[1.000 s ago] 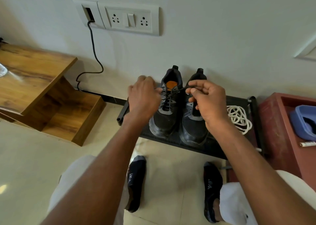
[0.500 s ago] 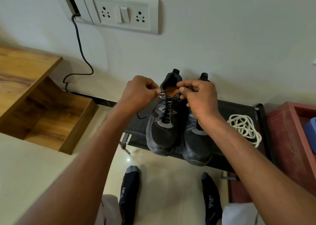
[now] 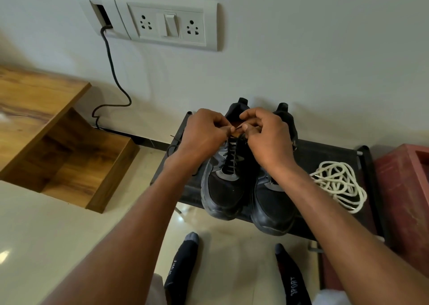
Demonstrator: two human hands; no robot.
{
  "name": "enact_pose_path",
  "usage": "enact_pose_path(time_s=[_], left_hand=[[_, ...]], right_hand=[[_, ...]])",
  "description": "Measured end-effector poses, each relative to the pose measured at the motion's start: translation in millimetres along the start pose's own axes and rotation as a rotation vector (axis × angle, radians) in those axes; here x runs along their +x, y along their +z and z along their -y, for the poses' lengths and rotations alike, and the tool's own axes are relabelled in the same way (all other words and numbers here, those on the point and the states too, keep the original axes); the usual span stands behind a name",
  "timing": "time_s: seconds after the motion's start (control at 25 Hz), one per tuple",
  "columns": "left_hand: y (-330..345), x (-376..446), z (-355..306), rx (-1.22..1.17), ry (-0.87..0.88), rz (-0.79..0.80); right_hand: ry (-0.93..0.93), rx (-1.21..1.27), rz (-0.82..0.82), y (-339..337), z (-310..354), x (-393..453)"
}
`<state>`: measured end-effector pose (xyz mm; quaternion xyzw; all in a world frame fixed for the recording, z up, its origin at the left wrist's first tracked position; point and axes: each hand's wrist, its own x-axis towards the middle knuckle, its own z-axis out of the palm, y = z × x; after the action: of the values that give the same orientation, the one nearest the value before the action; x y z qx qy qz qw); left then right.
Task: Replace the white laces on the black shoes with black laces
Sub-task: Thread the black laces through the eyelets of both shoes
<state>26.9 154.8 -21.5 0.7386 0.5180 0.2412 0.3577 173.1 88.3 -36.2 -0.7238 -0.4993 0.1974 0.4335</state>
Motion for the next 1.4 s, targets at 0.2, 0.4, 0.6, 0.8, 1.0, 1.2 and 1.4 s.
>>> enact_pose_path(time_s=[0.2, 0.4, 0.6, 0.8, 1.0, 1.2, 1.4], left_hand=[[8.5, 6.8, 7.1, 0.107, 0.030, -0.004], [13.2, 13.9, 5.0, 0.250, 0.157, 0.038], [19.5, 16.7, 3.5, 0.456, 0.232, 0.044], [24.7, 20.4, 5.7, 0.414, 0.124, 0.092], [27.6, 23.4, 10.1, 0.190, -0.013, 0.164], [28.1, 22.8, 12.1, 0.050, -0.082, 0.167], [34.2, 22.7, 11.9, -0.048, -0.149, 0.167]], right_hand=[[-0.052, -0.501, 0.268, -4.9, -4.4, -6.0], [-0.034, -0.472, 0.285, -1.9, -8.3, -1.8], [0.023, -0.402, 0.265, -2.1, -6.4, 0.1], [0.036, -0.371, 0.273, -6.3, -5.4, -2.1], [0.063, -0.336, 0.266, -9.5, -2.9, -1.4], [0.065, -0.329, 0.255, -9.4, 0.2, -1.7], [0.087, -0.292, 0.235, -9.0, -0.5, -2.2]])
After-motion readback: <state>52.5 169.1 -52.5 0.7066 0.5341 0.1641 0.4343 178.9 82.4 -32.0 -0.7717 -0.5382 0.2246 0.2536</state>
